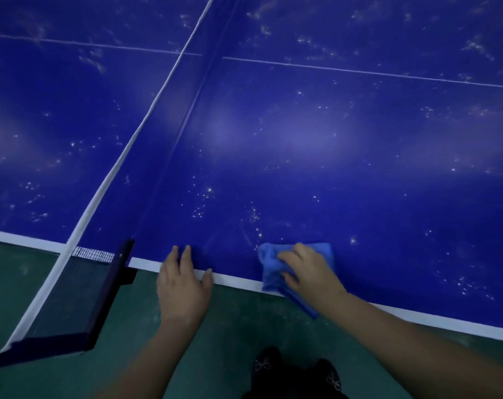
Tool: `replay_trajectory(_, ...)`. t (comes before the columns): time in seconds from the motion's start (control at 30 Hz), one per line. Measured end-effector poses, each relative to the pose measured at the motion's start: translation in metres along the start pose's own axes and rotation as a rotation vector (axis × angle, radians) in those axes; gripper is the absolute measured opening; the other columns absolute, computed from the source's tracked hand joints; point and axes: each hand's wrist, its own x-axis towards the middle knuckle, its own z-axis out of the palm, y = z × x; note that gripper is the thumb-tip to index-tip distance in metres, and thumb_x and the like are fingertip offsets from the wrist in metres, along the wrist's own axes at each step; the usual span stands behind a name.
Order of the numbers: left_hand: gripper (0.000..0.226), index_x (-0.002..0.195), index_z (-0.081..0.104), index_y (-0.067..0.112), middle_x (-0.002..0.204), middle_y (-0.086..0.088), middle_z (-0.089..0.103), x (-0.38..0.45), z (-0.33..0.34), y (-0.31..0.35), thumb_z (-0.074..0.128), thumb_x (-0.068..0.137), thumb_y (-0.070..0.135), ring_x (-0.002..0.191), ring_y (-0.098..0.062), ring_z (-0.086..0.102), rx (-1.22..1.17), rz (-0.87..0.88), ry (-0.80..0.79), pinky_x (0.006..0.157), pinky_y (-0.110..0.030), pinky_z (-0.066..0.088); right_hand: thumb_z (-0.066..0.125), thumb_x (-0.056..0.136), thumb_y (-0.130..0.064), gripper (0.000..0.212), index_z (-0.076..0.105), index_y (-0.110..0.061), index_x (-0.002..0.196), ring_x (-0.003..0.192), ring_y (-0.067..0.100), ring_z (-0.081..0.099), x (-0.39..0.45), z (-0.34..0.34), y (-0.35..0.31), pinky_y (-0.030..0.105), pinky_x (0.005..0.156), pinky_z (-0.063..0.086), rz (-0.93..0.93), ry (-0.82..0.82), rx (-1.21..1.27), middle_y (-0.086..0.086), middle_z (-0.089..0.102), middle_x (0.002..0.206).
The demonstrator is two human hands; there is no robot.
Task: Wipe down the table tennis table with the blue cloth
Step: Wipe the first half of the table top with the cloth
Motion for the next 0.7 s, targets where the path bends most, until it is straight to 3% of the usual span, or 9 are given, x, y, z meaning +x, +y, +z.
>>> replay_trajectory(0.1, 0.079, 0.151, 0.032, 0.009, 0.159, -0.016, 0.02, 0.008, 0.005, -0.019, 0.058, 0.089, 0.052, 0.146, -0.034, 0.018, 0.054, -0.02, -0.013, 0.119, -0.045, 0.017, 0.066, 0.08, -0.012, 0.027, 0.069, -0.01, 0.107, 0.088, 0.035, 0.058, 0.025, 0.018, -0.025, 0.044, 0.072, 0.045, -0.156, 0.015, -0.001, 0.014, 0.06, 0.096)
replay_trajectory(0.2, 0.082, 0.154, 0.02, 0.014, 0.162, -0.012, 0.011, 0.01, 0.01, -0.026, 0.045, 0.091, 0.061, 0.149, -0.029, 0.007, 0.093, -0.004, -0.026, 0.12, -0.042, 0.009, 0.06, 0.087, -0.016, 0.028, 0.065, -0.014, 0.115, 0.098, 0.033, 0.053, 0.056, 0.014, -0.012, 0.045, 0.083, 0.043, 0.101, 0.126, -0.01, 0.013, 0.058, 0.106)
replay_trajectory(0.27, 0.079, 0.155, 0.015, 0.016, 0.163, -0.009, 0.004, 0.009, 0.012, -0.026, 0.036, 0.094, 0.061, 0.15, -0.026, 0.001, 0.088, -0.019, -0.03, 0.121, -0.04, 0.005, 0.064, 0.085, -0.014, 0.029, 0.065, -0.011, 0.114, 0.096, 0.033, 0.053, 0.054, 0.01, 0.004, 0.046, 0.081, 0.044, 0.274, 0.236, 0.02, 0.013, 0.058, 0.103)
replay_trajectory(0.3, 0.077, 0.156, 0.013, 0.016, 0.163, -0.009, 0.002, 0.009, 0.012, -0.024, 0.033, 0.095, 0.059, 0.15, -0.025, -0.001, 0.075, -0.03, -0.029, 0.122, -0.04, 0.005, 0.067, 0.083, -0.012, 0.029, 0.066, -0.01, 0.112, 0.091, 0.033, 0.054, 0.049, 0.01, 0.006, 0.045, 0.077, 0.046, 0.262, 0.258, 0.016, 0.012, 0.057, 0.098)
replay_trajectory(0.43, 0.072, 0.156, 0.009, 0.017, 0.164, -0.007, -0.003, 0.009, 0.011, -0.018, 0.029, 0.098, 0.054, 0.15, -0.022, -0.006, 0.074, -0.067, -0.05, 0.122, -0.036, -0.002, 0.075, 0.075, -0.009, 0.027, 0.069, -0.009, 0.102, 0.076, 0.033, 0.056, 0.045, 0.025, -0.015, 0.043, 0.065, 0.046, -0.133, 0.122, 0.01, 0.011, 0.057, 0.086)
replay_trajectory(0.53, 0.072, 0.156, 0.008, 0.016, 0.164, -0.006, -0.003, 0.011, 0.008, -0.018, 0.028, 0.098, 0.055, 0.15, -0.021, -0.006, 0.103, -0.067, -0.058, 0.121, -0.031, -0.006, 0.069, 0.082, -0.013, 0.026, 0.068, -0.01, 0.107, 0.084, 0.033, 0.055, 0.105, 0.023, -0.039, 0.041, 0.073, 0.041, -0.267, 0.073, 0.02, 0.013, 0.057, 0.092)
replay_trajectory(0.63, 0.074, 0.156, 0.008, 0.013, 0.164, -0.005, -0.001, 0.014, 0.005, -0.024, 0.027, 0.098, 0.055, 0.15, -0.02, -0.001, 0.139, -0.089, -0.061, 0.121, -0.031, -0.003, 0.06, 0.089, -0.019, 0.027, 0.065, -0.012, 0.115, 0.094, 0.032, 0.052, 0.15, 0.011, -0.026, 0.045, 0.082, 0.042, -0.044, 0.154, 0.04, 0.014, 0.055, 0.101)
replay_trajectory(0.7, 0.073, 0.156, 0.005, 0.015, 0.164, -0.004, -0.005, 0.016, 0.004, -0.024, 0.025, 0.098, 0.054, 0.15, -0.019, -0.004, 0.133, -0.121, -0.074, 0.121, -0.031, -0.003, 0.063, 0.088, -0.016, 0.026, 0.065, -0.009, 0.112, 0.091, 0.032, 0.053, 0.142, 0.002, -0.006, 0.046, 0.078, 0.045, 0.112, 0.251, 0.026, 0.013, 0.056, 0.097)
